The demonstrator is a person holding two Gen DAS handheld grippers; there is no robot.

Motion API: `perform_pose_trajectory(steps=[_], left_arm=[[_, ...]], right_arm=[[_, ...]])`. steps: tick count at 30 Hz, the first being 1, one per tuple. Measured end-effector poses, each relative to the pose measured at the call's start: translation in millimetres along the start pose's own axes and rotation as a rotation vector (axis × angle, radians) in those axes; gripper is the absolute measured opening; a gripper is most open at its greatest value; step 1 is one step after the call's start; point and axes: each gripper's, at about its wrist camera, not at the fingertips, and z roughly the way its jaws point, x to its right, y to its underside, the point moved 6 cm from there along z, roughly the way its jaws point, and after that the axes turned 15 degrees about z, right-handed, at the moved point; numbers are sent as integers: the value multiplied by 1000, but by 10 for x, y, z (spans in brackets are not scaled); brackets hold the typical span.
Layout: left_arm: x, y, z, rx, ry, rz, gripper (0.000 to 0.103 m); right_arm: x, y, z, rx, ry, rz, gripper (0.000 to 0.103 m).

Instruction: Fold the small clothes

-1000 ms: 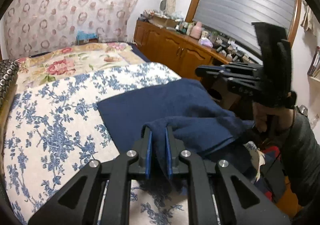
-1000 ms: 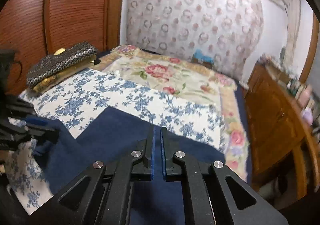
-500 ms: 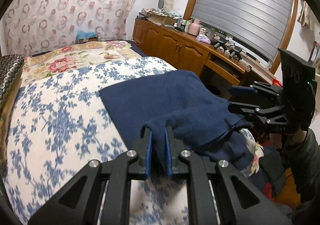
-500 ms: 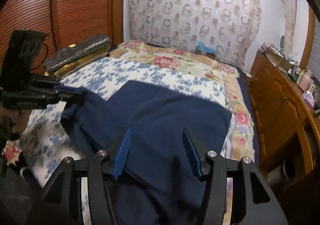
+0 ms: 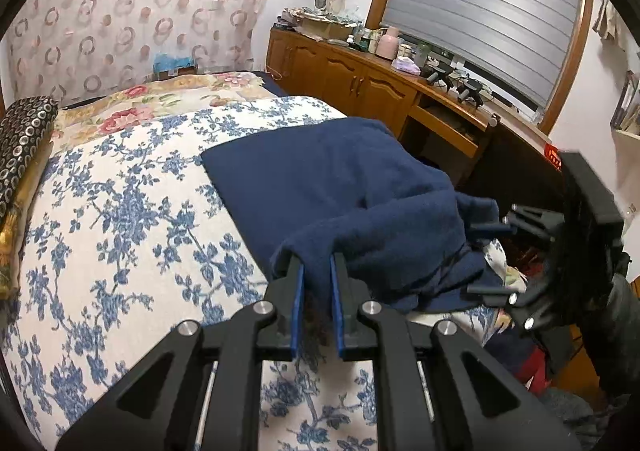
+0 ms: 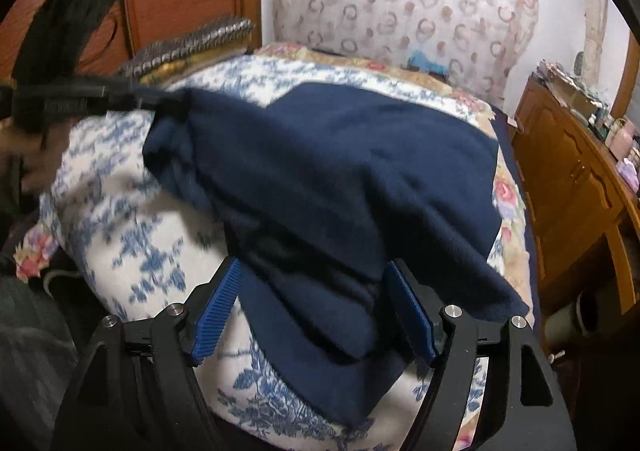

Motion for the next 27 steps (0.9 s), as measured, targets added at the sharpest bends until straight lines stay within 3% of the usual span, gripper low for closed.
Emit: perform_pose_trajectory(steps=[11,15,17,19,22,27], left_arm=[[-116,-119,111,3,-8,-20,10],[-122,-107,130,3,-4,-21,10],[-136,-93,142,4,-2,-23,10],[-142,-92,152,5,-1,-25,10],[-141,-81,145,6,7,-31,10],[-158,-93,107,17,32,-47,10]], right_arm=[[-31,174,146,-55,24,-74,77],[17,172,155,-57,-4,-54,75],[45,150,145,-45,-3,-48,65],[96,135,125,-30,24,-50,33],[174,111,116,-16,47,-51,13],[100,-7,12,50,113,-129,7]])
